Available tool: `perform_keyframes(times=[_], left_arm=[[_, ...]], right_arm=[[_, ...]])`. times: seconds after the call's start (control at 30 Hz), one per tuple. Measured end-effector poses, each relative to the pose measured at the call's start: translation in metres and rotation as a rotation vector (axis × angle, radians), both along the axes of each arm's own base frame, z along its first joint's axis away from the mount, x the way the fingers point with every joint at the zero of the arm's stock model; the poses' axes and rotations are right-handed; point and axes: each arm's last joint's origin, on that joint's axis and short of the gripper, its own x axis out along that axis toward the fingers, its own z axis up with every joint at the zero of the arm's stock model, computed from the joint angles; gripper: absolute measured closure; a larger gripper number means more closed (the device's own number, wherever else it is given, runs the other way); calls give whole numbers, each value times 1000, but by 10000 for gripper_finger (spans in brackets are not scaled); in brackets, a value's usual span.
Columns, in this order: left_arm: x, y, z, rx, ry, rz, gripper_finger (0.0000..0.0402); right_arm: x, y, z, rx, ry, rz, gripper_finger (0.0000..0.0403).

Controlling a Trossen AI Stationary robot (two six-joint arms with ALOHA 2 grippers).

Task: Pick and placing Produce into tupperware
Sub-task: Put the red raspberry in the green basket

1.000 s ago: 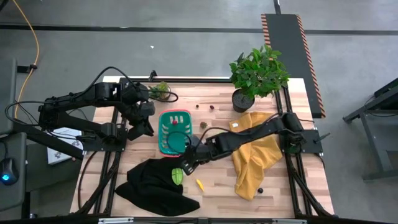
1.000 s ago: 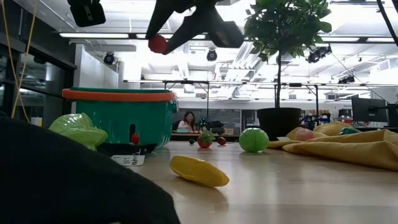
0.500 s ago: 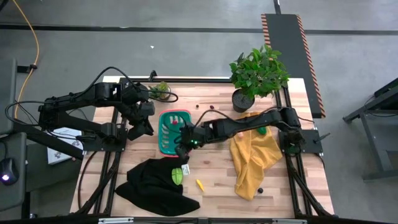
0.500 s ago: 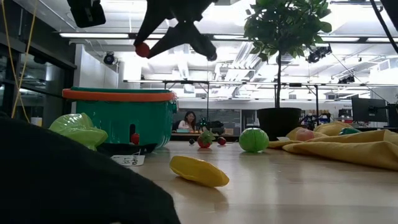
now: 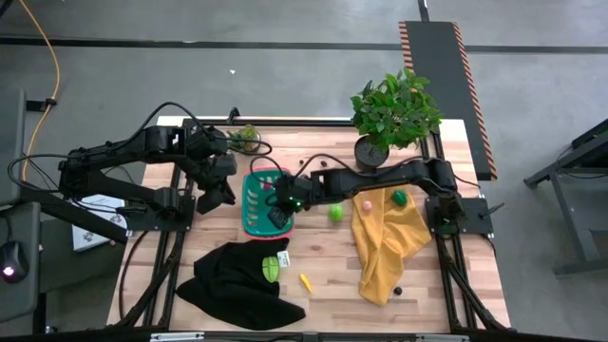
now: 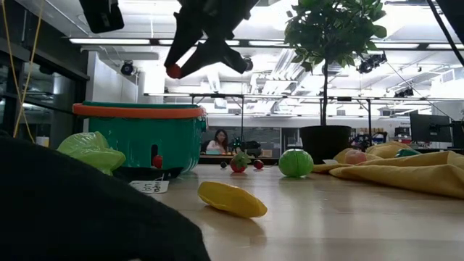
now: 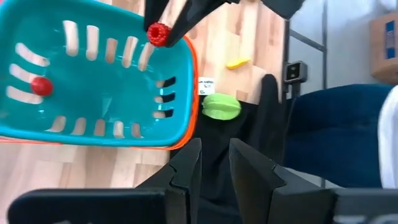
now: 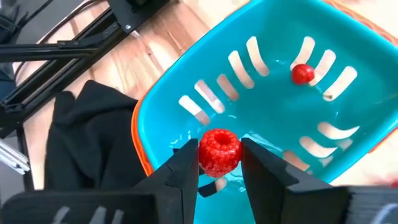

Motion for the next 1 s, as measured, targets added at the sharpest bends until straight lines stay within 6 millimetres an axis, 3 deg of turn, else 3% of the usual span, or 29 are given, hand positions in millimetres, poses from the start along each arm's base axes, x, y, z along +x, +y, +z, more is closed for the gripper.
perform_keyframes(times=[0.2, 0.67, 1.0], left_arm=[[0, 3, -1, 89, 28, 55, 328], [-1, 3, -1, 95, 32, 62, 328], [0, 3, -1, 95, 32, 62, 328]], right_arm=[[2, 0, -3, -9, 0, 23, 306], [16, -9, -40, 31, 70, 56, 306], [18, -8, -47, 48, 76, 91, 306]])
